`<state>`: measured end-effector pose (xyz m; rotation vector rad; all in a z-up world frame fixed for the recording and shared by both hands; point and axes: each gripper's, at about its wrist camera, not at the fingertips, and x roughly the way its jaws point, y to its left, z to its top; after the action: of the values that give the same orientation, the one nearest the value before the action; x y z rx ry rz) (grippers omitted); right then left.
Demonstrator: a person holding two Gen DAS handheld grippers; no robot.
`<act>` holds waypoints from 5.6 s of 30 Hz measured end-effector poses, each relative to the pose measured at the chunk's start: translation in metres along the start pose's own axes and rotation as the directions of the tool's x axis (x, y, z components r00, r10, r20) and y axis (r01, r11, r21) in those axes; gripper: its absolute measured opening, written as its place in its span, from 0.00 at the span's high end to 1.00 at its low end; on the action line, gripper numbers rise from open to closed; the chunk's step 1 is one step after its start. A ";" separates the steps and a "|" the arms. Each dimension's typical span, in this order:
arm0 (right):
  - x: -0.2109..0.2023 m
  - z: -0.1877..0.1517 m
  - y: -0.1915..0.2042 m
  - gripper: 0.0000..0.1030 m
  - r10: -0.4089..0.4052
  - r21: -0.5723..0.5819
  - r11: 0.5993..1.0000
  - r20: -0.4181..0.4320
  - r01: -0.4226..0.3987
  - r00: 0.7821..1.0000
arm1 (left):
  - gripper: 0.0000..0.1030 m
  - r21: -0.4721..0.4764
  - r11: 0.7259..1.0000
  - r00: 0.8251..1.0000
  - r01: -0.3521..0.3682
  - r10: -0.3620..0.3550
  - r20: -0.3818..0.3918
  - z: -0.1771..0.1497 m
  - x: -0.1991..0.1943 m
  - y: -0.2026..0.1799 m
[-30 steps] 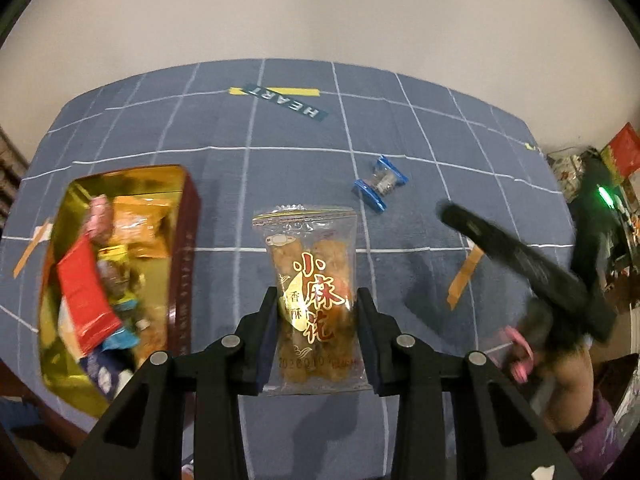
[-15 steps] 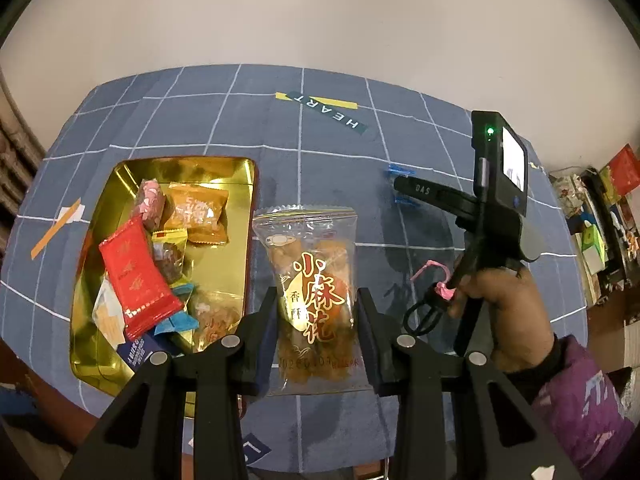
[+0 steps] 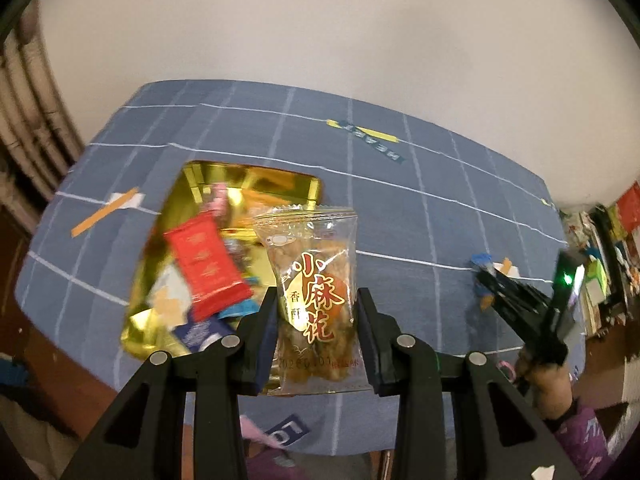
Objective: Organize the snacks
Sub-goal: 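Carry the peanut bag over the tin with the left tool while the right tool grasps the blue-clipped candy, then lower the peanut bag into the tin and open the left tool, then carry the blue-clipped candy over the tin with the right tool, then lower the candy into the tin and open the right tool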
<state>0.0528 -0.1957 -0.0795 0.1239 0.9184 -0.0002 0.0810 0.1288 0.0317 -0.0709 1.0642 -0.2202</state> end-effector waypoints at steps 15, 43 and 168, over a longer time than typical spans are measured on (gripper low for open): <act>-0.001 -0.021 -0.023 0.77 -0.016 0.051 0.999 0.042 0.014 0.999 | 0.68 -0.068 0.994 0.996 -0.089 0.089 0.005 -0.022 -0.012 0.046; -0.003 -0.024 -0.025 0.77 -0.013 0.058 0.998 0.070 0.009 0.997 | 0.68 0.108 0.984 0.990 -0.142 0.141 0.017 0.011 0.064 0.023; 0.042 0.061 0.295 0.77 0.284 -0.230 0.925 -0.111 -0.302 0.952 | 0.17 -0.134 0.943 0.947 -0.306 0.316 0.063 -0.055 -0.003 0.108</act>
<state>0.1426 0.0931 -0.0450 0.0303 0.9609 0.3986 0.0476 0.2376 -0.0103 -0.0213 0.9895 0.1346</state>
